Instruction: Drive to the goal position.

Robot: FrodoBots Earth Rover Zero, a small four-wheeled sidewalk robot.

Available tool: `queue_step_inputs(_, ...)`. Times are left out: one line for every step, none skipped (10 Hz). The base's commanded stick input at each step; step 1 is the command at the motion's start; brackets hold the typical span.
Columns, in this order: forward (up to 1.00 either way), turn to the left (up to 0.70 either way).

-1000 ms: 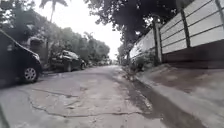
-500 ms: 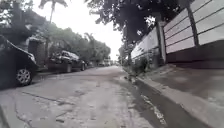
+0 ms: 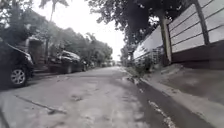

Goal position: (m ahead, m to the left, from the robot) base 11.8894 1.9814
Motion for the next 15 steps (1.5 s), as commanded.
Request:
queue_step_inputs(0.7,-0.35)
queue_step_inputs(0.7,-0.35)
queue_step_inputs(0.7,-0.35)
queue_step_inputs(0.7,-0.18)
queue_step_inputs(0.7,0.0)
queue_step_inputs(0.7,0.0)
queue_step_inputs(0.7,0.0)
queue_step_inputs(0.7,-0.02)
queue_step_inputs(0.7,-0.22)
queue_step_inputs(0.7,-0.35)
queue_step_inputs(0.7,-0.3)
queue_step_inputs(0.7,-0.14)
queue_step_inputs(0.7,0.0)
queue_step_inputs(0.7,0.0)
queue_step_inputs(0.7,0.0)
